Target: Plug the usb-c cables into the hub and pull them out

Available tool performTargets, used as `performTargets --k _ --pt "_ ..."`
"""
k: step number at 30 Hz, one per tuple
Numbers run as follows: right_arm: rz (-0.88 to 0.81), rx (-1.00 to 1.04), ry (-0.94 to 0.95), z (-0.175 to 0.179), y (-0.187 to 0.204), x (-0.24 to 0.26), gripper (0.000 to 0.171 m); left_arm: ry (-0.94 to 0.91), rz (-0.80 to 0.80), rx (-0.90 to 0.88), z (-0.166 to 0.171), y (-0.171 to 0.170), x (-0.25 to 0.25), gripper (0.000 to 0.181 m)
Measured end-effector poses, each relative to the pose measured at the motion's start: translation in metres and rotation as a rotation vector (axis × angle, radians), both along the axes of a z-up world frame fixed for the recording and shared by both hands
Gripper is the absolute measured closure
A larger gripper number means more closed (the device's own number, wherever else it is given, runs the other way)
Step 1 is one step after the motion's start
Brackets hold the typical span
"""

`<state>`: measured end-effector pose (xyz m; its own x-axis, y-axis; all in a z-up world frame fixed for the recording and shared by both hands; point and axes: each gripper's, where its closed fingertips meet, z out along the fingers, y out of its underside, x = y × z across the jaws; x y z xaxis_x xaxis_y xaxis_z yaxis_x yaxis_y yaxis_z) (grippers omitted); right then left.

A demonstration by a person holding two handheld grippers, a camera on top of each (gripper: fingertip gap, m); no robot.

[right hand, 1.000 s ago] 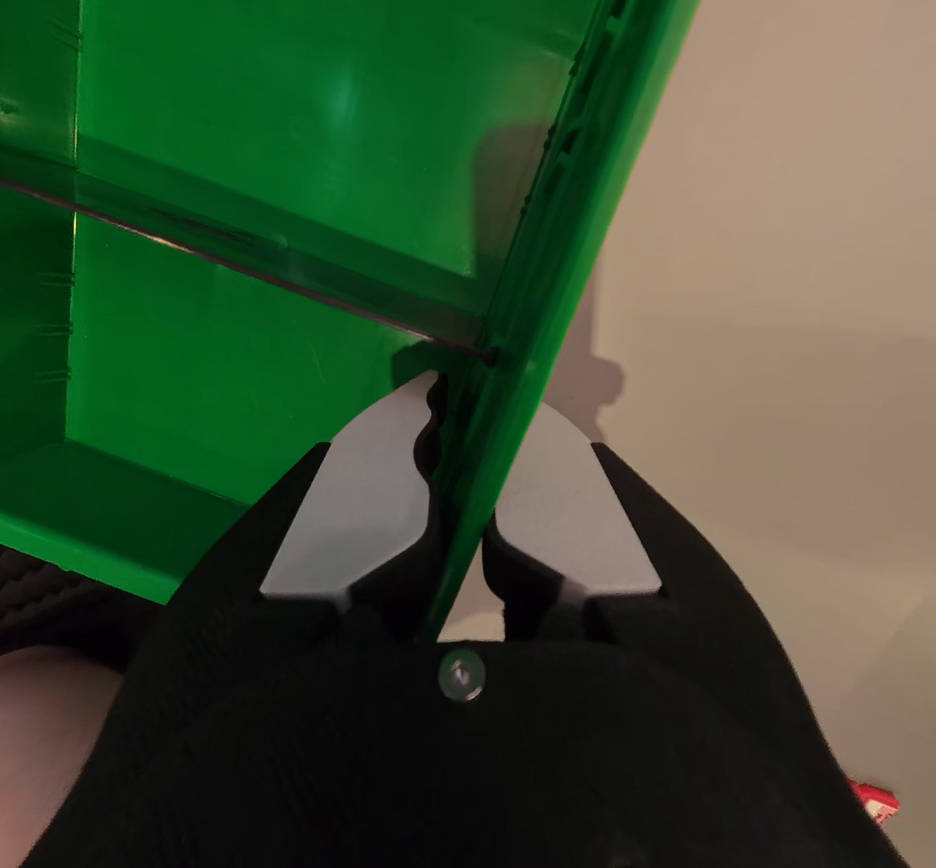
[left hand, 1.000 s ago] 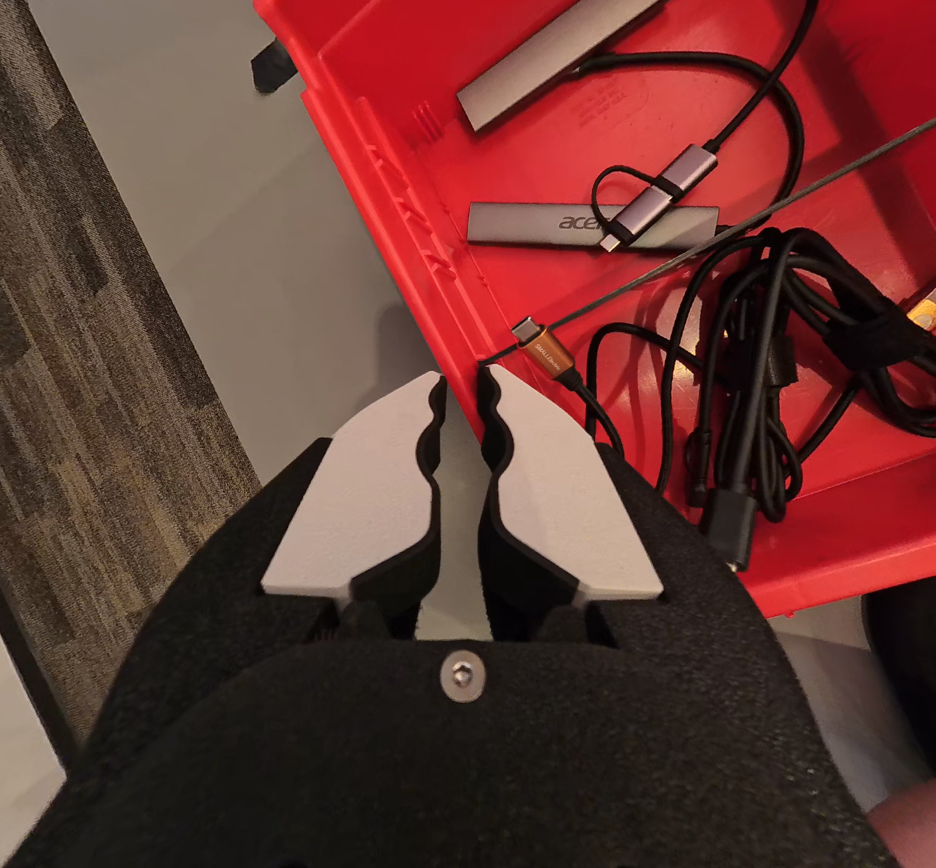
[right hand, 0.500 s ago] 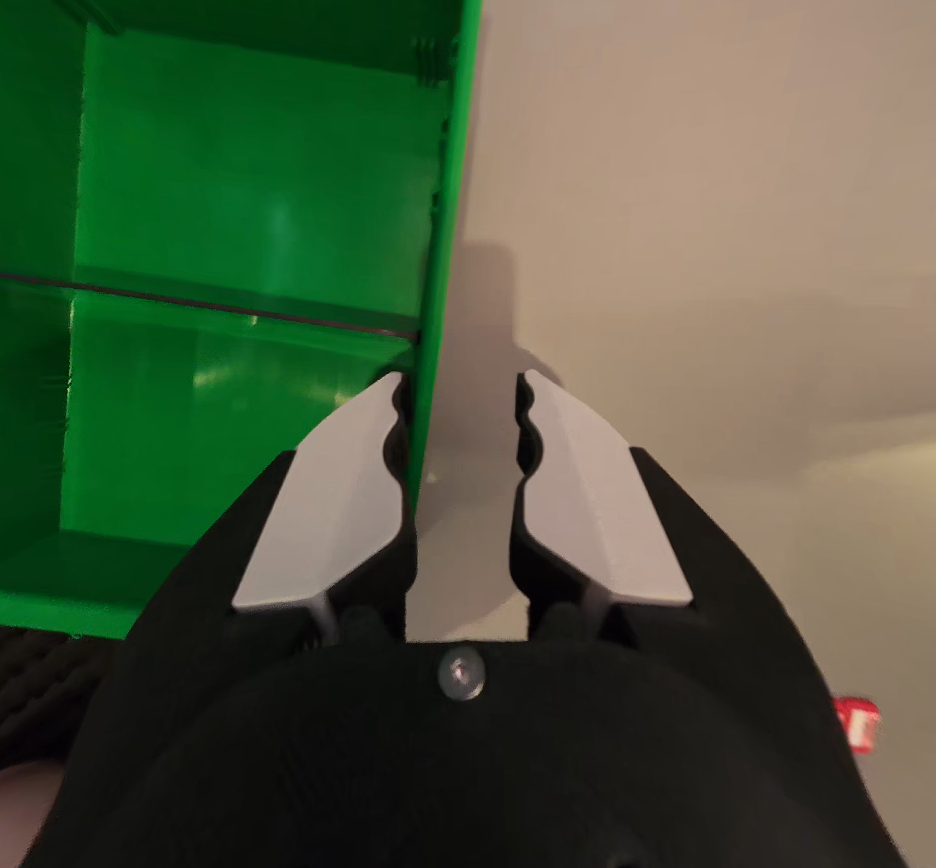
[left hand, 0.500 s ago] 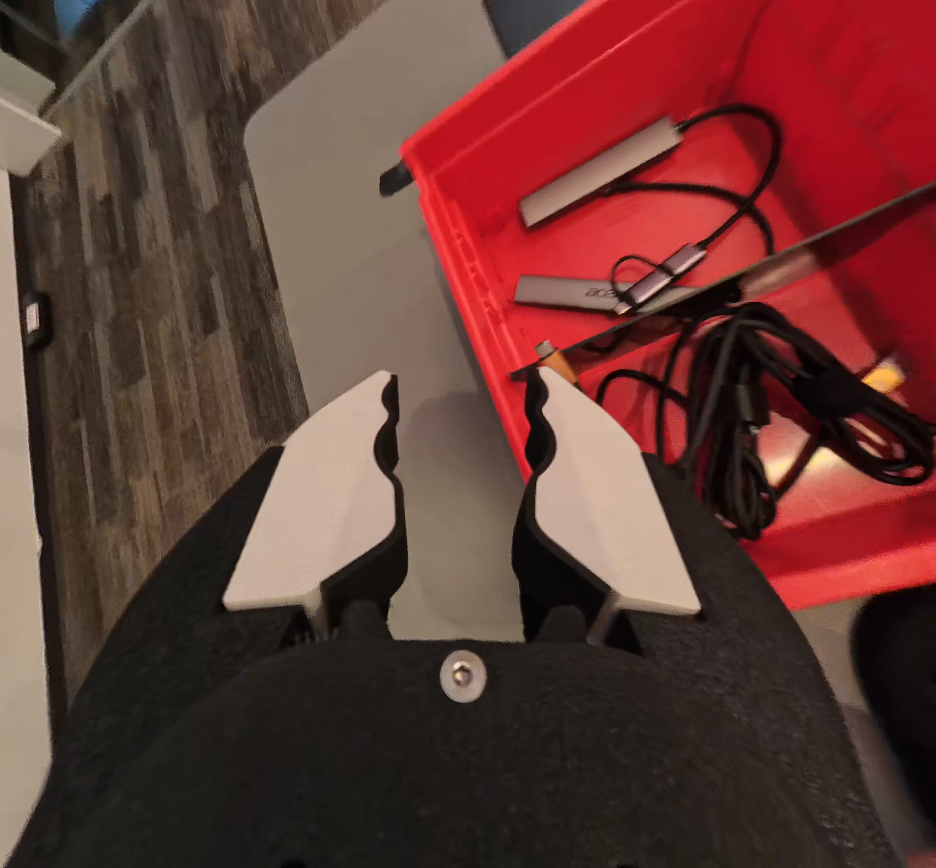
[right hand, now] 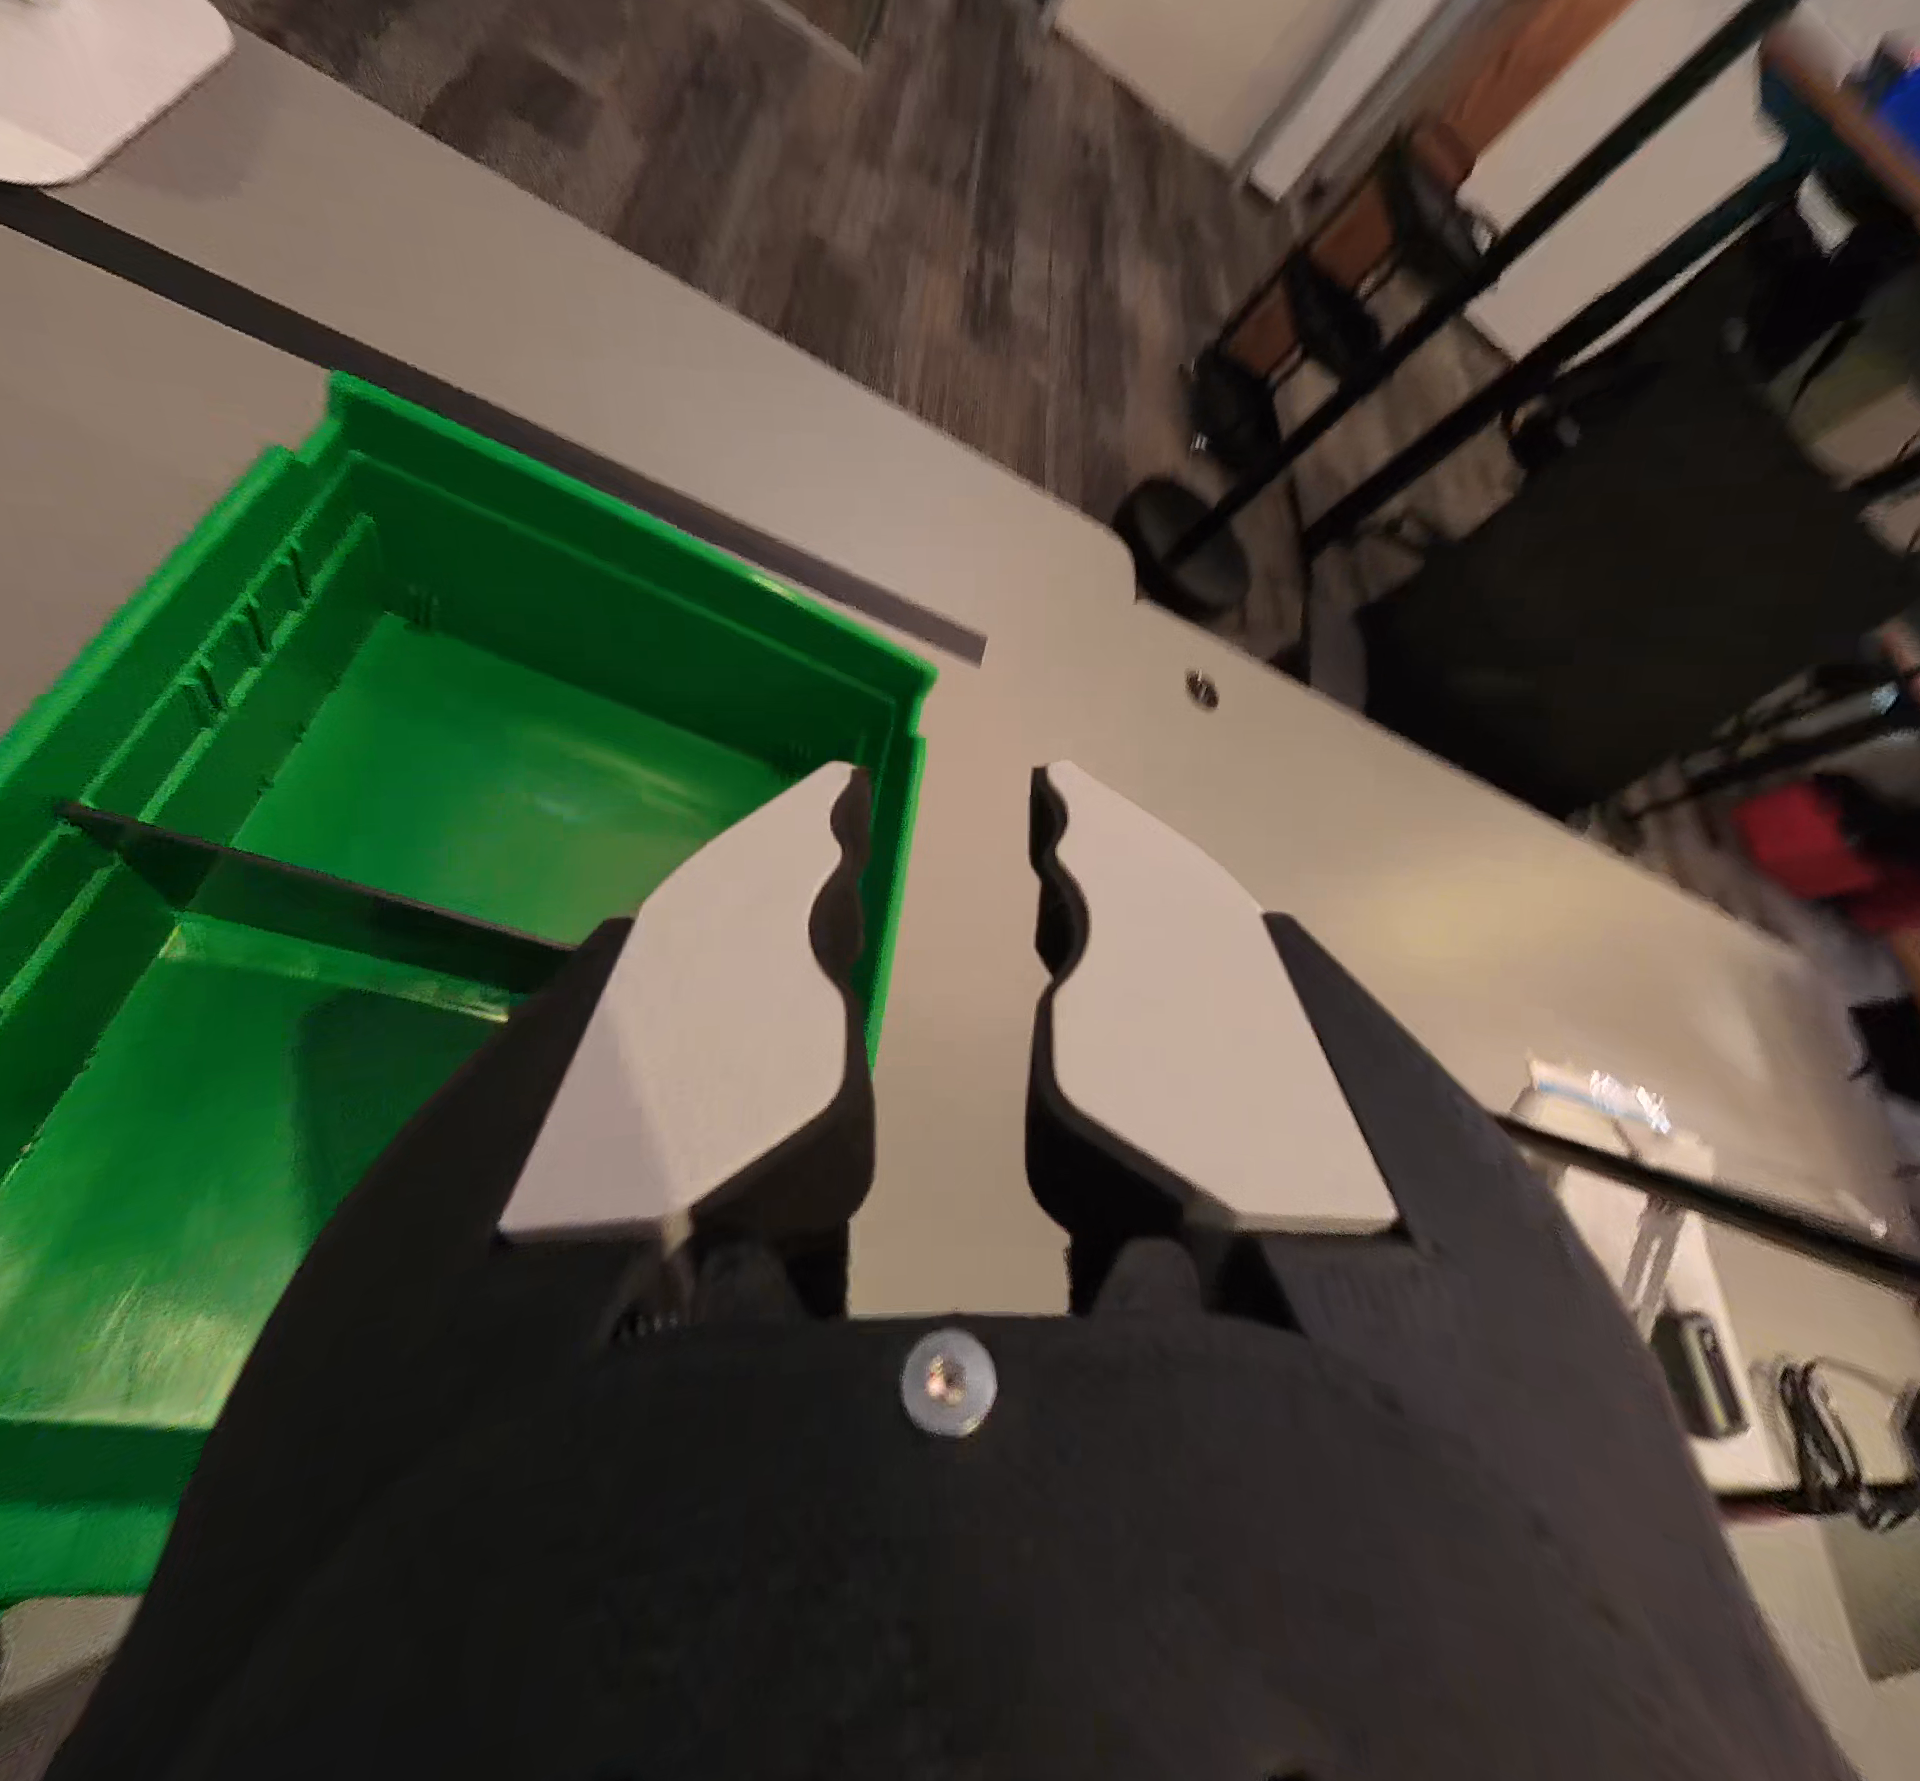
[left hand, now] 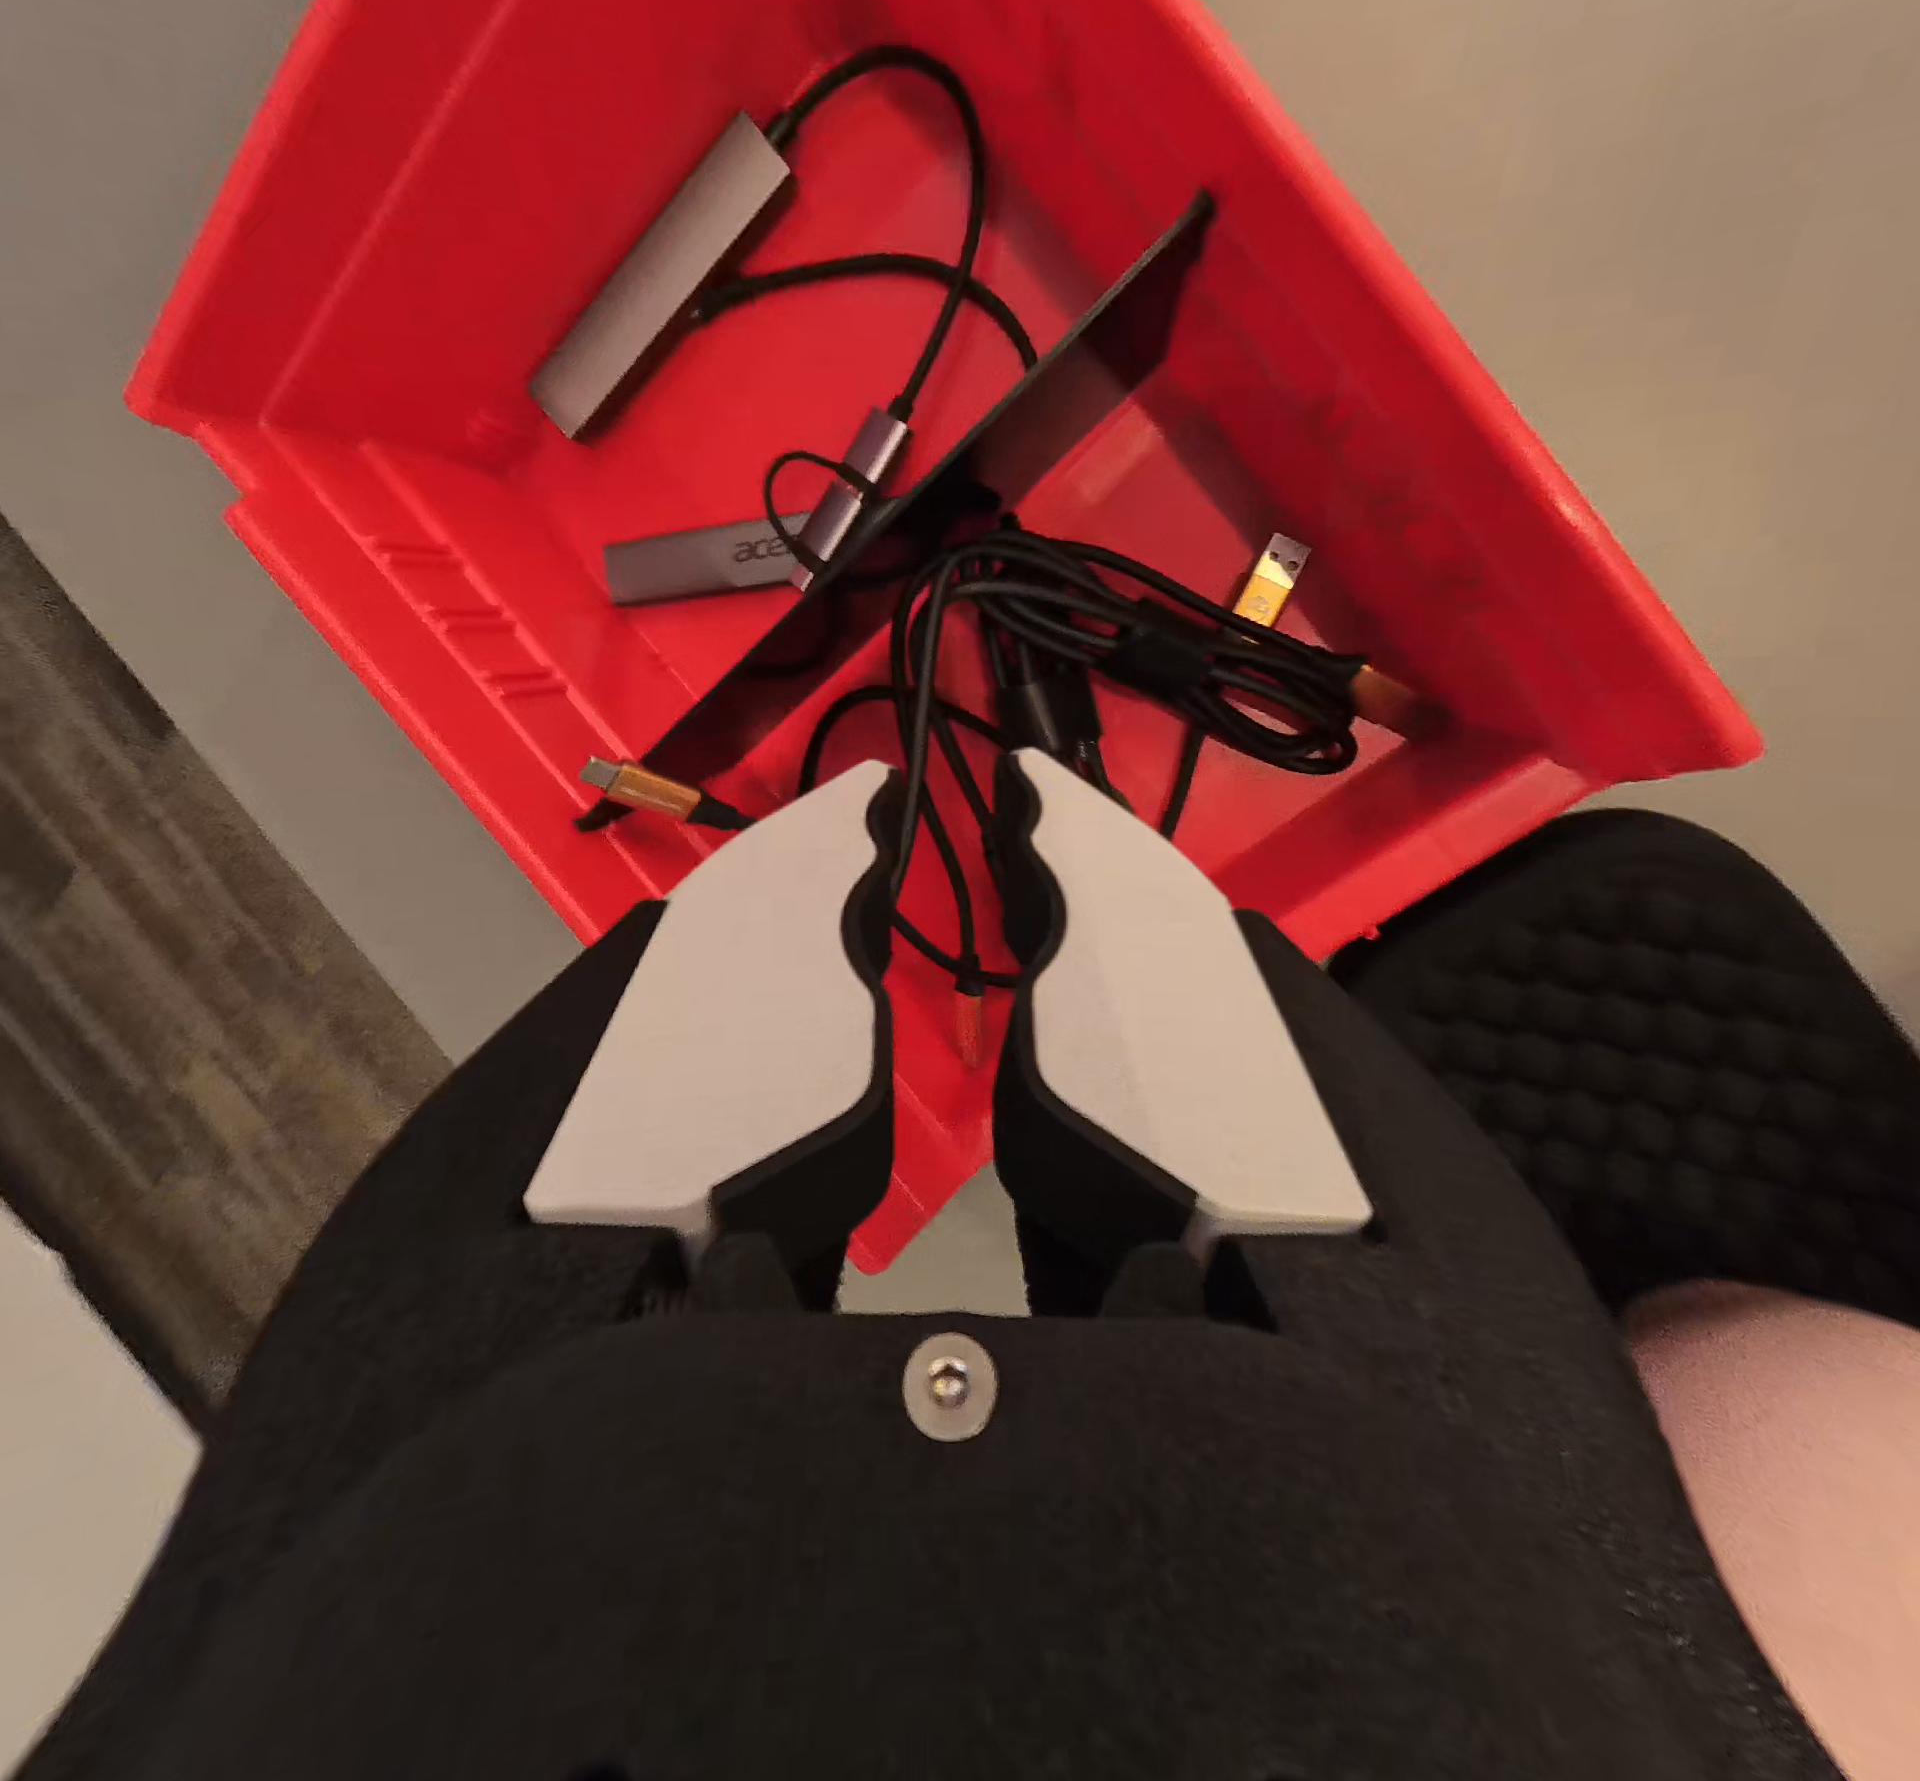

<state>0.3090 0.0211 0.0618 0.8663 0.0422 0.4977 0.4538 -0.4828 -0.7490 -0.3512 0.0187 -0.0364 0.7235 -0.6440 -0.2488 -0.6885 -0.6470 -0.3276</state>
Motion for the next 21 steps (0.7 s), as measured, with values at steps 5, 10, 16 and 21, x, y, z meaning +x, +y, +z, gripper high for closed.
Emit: performTargets --k 5,10,16,21 --pt "0.048 0.059 0.023 0.008 0.004 -0.008 0.141 -0.064 -0.095 0.111 -0.003 0.006 0.025 0.158" --pt "0.02 0.042 0.035 0.0 0.001 0.002 0.141 -0.258 0.273 0.15 -0.024 -0.009 0.023 0.158" --pt "0.021 0.043 0.064 -0.003 -0.006 0.005 0.141 -0.684 0.536 -0.053 -0.058 -0.014 0.056 0.143" --pt "0.053 0.032 0.074 -0.006 -0.006 0.0 0.141 -0.617 0.629 -0.021 -0.067 -0.008 0.049 0.147"
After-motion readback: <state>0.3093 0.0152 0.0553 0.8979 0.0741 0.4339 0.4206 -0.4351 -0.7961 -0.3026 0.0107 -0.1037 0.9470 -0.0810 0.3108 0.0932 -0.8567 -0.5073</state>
